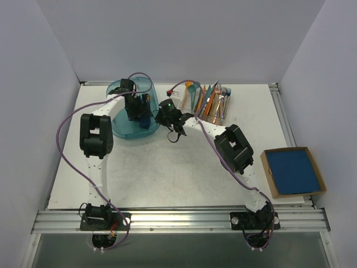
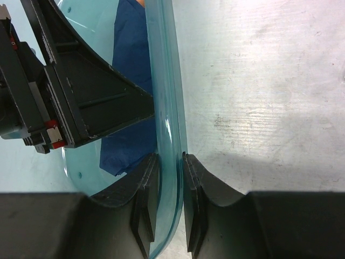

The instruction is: Place the utensils on the paper napkin and roll it up

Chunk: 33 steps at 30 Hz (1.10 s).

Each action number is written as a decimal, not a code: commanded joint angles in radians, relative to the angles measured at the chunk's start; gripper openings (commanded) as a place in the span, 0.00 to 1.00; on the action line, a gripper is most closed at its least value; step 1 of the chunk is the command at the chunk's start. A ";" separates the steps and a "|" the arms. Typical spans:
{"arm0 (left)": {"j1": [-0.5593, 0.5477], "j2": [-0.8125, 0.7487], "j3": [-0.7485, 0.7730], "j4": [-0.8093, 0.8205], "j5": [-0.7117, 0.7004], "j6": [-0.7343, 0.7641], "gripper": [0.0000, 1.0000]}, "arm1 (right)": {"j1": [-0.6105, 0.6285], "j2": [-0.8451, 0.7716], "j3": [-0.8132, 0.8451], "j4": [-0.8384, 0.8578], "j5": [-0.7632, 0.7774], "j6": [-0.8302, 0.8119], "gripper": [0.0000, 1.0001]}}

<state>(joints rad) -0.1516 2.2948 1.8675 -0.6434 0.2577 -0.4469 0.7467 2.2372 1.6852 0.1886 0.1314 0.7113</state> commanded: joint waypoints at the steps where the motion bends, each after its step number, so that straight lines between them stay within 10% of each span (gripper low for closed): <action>1: 0.006 0.008 0.045 -0.056 -0.011 0.033 0.81 | 0.014 -0.034 0.019 -0.067 0.008 -0.012 0.09; 20: 0.035 -0.287 0.112 -0.016 -0.073 0.027 0.94 | -0.036 -0.119 0.053 0.023 -0.033 -0.125 0.96; 33: -0.005 -1.128 -0.773 0.289 -0.160 -0.072 0.94 | -0.037 -0.850 -0.629 0.158 -0.113 -0.326 0.99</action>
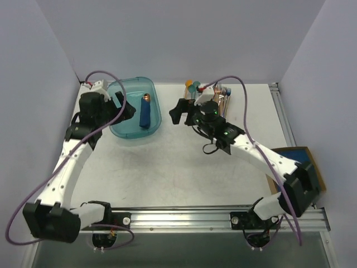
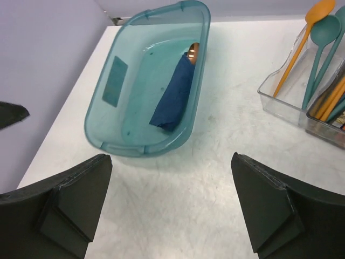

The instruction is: Place the utensils on the paper napkin and roll it up

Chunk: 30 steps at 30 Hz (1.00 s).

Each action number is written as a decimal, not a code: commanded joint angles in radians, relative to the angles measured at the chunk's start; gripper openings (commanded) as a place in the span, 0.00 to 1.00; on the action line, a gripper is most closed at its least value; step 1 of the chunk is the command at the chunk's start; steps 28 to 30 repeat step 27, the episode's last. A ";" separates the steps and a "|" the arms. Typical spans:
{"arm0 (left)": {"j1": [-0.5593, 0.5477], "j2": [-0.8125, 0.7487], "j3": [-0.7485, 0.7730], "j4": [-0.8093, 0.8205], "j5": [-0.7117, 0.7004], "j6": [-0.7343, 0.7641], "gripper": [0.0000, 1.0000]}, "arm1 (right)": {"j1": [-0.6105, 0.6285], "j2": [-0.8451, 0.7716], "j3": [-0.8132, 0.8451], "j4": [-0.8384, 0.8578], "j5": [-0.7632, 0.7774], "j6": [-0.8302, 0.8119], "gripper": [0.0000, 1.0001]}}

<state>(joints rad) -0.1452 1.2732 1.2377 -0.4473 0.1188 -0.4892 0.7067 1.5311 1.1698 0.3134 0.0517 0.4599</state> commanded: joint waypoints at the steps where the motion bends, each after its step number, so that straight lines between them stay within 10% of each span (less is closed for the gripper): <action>1: -0.017 -0.195 -0.188 0.090 -0.002 -0.035 0.94 | 0.005 -0.181 -0.145 0.023 -0.027 -0.075 0.99; 14: -0.059 -0.850 -0.682 0.107 0.084 -0.114 0.94 | 0.010 -0.775 -0.647 0.004 0.016 -0.064 0.99; 30: -0.080 -0.870 -0.676 0.098 0.064 -0.115 0.94 | 0.011 -0.973 -0.702 -0.123 0.071 -0.036 1.00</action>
